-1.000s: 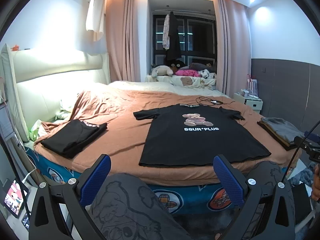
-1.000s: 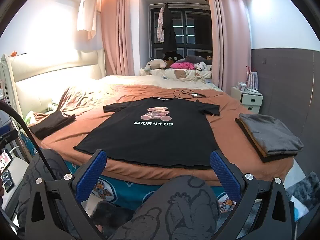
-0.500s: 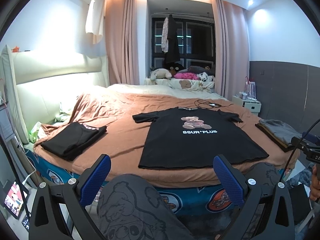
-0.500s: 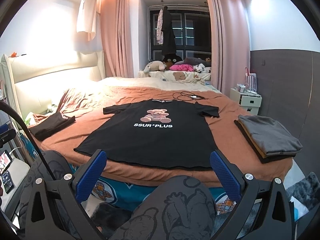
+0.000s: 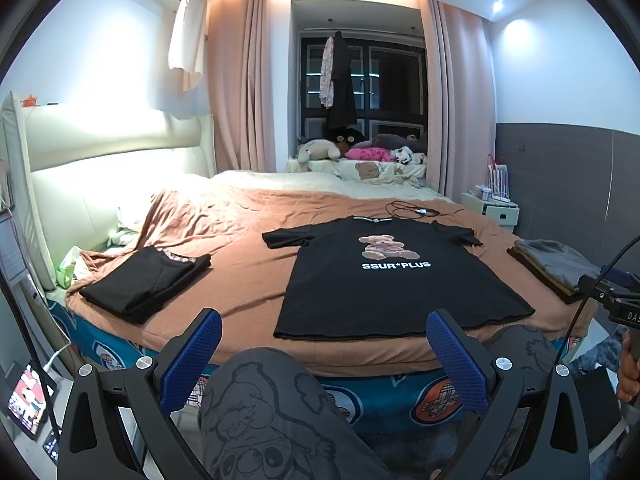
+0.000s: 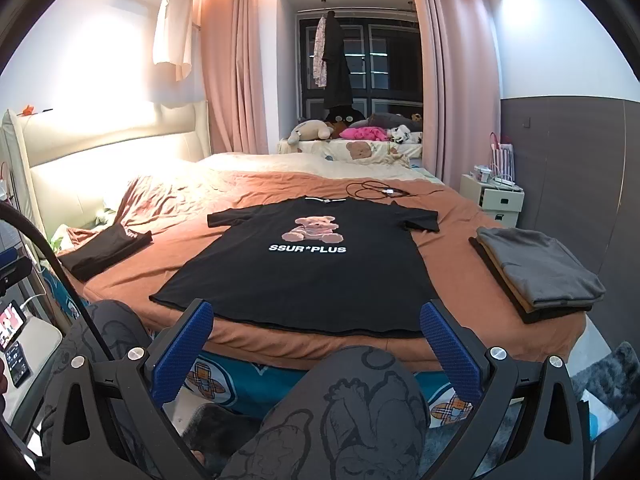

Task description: Fold small clothes

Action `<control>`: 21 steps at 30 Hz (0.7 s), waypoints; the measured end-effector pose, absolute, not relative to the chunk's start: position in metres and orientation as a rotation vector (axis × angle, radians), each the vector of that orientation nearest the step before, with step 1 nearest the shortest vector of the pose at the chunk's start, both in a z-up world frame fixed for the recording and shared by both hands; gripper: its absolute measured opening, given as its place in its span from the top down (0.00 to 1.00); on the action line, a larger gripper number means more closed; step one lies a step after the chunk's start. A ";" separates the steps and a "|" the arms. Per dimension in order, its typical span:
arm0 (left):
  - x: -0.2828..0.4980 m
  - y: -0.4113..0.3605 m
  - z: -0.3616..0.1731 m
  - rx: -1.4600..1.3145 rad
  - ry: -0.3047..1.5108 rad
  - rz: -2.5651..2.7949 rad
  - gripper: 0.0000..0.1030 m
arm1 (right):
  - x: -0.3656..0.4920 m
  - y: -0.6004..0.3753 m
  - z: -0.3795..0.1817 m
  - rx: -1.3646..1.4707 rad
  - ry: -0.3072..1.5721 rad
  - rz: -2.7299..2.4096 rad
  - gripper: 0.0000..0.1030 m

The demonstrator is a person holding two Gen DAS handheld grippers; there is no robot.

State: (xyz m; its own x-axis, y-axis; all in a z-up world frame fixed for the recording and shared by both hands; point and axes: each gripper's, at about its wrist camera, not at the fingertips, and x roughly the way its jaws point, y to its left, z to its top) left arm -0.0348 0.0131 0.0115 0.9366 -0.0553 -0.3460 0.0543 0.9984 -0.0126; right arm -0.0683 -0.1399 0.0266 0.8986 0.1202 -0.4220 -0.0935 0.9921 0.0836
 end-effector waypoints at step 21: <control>-0.035 0.014 0.010 0.006 0.344 -0.057 0.00 | -0.064 -0.139 0.018 0.078 0.460 0.116 0.00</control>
State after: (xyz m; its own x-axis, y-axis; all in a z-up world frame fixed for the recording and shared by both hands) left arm -0.0351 0.0138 0.0101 0.9398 -0.0549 -0.3373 0.0571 0.9984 -0.0036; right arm -0.0644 -0.1392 0.0182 0.8895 0.1287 -0.4384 -0.0935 0.9905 0.1011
